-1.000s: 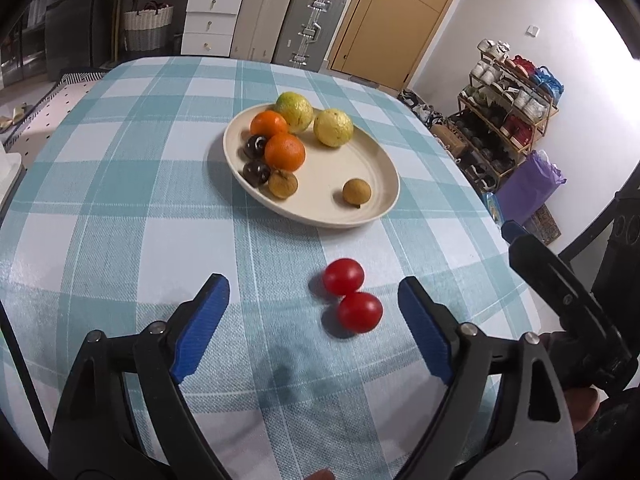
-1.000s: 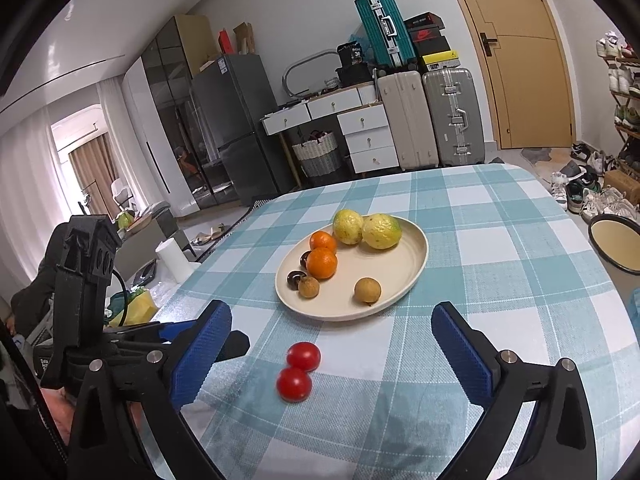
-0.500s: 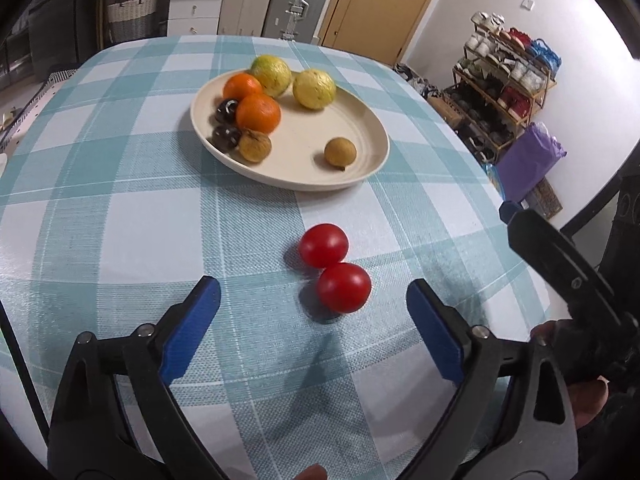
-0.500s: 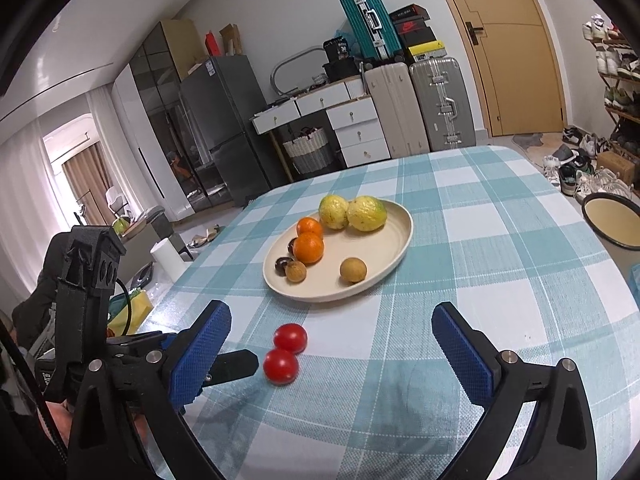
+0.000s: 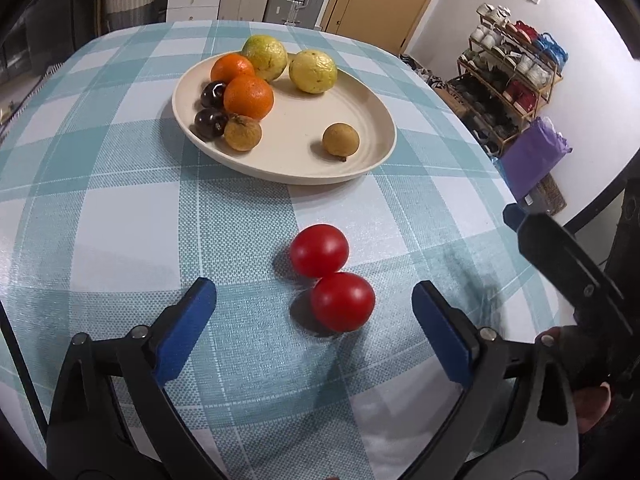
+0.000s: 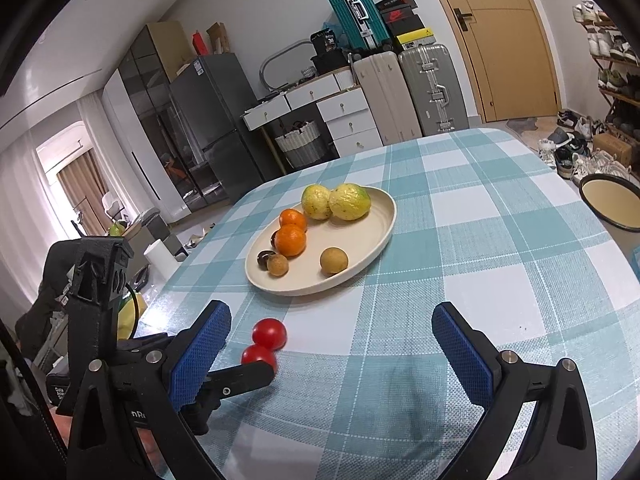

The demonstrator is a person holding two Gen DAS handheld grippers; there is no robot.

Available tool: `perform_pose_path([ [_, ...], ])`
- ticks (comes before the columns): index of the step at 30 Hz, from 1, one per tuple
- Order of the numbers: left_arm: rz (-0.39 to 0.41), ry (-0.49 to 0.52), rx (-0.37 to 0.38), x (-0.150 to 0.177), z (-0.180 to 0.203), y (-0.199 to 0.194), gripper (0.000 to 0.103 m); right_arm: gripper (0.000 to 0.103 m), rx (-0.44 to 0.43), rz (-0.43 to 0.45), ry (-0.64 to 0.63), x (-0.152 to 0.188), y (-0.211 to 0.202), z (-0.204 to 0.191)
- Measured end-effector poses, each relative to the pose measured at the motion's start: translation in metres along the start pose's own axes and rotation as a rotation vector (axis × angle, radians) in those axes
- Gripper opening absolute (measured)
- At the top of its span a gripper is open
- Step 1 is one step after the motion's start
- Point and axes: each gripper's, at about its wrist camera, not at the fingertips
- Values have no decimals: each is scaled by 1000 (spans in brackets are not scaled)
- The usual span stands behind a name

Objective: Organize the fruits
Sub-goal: 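Grasp a red tomato with the left tool while the right tool grasps the other tomato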

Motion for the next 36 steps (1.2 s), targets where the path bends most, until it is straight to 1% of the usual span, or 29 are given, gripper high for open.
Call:
perform_pose_path([
  [2,5,-6,21,0,-1,0,91,103,-1,-4,-3,0,0,0],
  [4,0,7,35,-1,1,0,89,103,-6,-4,-7,1,1,0],
  [6,-1,19,35,-1,2,0,82,103,-8,-10,-2,1,2,1],
  [7,-1,23,31,-1,3,0,76,103,-12,-13,1,1,3,2],
  [8,0,25,29,-1,3,0,69,103,-16,-18,6,2,5,3],
  [9,-1,28,30,-1,3,0,65,103,-16,-20,8,2,5,3],
  [11,-8,32,40,0,3,0,44,103,-18,-24,10,3,7,4],
  [12,-16,33,56,1,2,0,41,103,-17,-26,12,4,7,5],
  [14,-25,34,62,2,3,-1,29,103,-19,-27,14,4,8,5],
  [20,-23,39,81,9,1,-8,29,103,-12,-34,13,6,8,3],
  [26,-7,27,98,13,-8,-16,29,103,-12,-49,4,5,13,-2],
  [36,40,-41,93,11,-49,-33,29,103,-8,-123,-7,6,36,-13],
])
Point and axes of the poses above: each gripper's, at about its wrist camera, not at the fingertips, and y roughly the way its jaws point, z to its right, x to its underside, and after that the axes turned 7 degrees about -x, right-handed
